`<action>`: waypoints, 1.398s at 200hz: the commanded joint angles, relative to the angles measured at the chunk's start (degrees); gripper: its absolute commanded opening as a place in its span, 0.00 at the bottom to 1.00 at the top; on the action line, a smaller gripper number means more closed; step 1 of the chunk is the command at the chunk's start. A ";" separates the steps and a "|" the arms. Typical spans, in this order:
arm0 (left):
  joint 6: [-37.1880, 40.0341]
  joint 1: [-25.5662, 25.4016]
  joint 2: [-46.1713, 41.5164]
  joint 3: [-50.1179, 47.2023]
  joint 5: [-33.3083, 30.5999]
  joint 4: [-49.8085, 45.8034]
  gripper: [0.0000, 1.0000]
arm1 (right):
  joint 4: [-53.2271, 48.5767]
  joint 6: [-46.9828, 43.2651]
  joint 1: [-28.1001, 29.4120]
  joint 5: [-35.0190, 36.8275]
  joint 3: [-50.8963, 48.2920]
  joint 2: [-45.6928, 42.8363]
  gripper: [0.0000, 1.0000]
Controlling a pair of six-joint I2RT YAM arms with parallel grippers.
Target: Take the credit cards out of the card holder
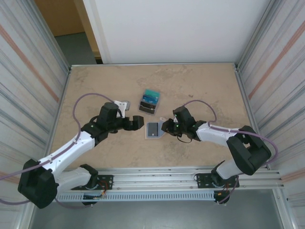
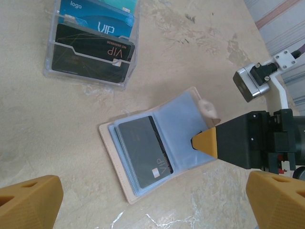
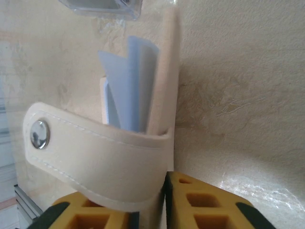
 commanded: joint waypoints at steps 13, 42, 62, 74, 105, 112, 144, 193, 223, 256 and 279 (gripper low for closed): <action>-0.22 -0.77 1.02 -0.52 -1.34 2.55 0.99 | -3.77 -1.37 -0.52 3.03 0.02 -1.33 0.35; 0.13 -1.39 1.54 -0.41 -2.09 2.47 0.99 | -7.78 -2.75 -0.86 5.63 0.75 -1.87 0.36; 0.62 -1.75 1.92 -0.14 -2.63 2.14 0.99 | -9.26 -3.66 -0.82 6.97 0.93 -2.62 0.37; 1.04 -2.20 2.04 0.00 -3.24 1.81 0.99 | -10.84 -4.26 -0.89 8.30 1.18 -3.32 0.38; 2.81 -4.51 2.95 0.68 -7.27 0.30 0.99 | -15.23 -6.30 -0.85 12.39 1.92 -4.27 0.38; 3.22 -5.24 3.28 0.79 -8.88 -0.03 0.99 | -16.00 -6.77 -0.90 13.05 2.09 -4.14 0.38; 4.66 -9.02 4.39 0.55 -17.29 -0.05 0.99 | -17.58 -8.19 -0.83 14.75 2.68 -2.45 0.38; 4.56 -11.87 6.48 -1.69 -25.90 5.29 0.99 | -20.39 -9.23 -0.43 16.93 5.21 -0.13 0.37; 3.41 -11.91 7.51 -3.38 -28.11 9.25 0.99 | -24.36 -10.10 -0.75 20.10 6.47 -2.78 0.37; 1.70 -11.92 8.95 -4.48 -30.88 11.68 0.99 | -29.12 -11.18 -0.90 25.28 8.37 -7.96 0.40; 0.09 -11.96 10.09 -5.38 -31.68 13.56 0.99 | -30.18 -11.75 -0.60 28.72 9.06 -12.32 0.49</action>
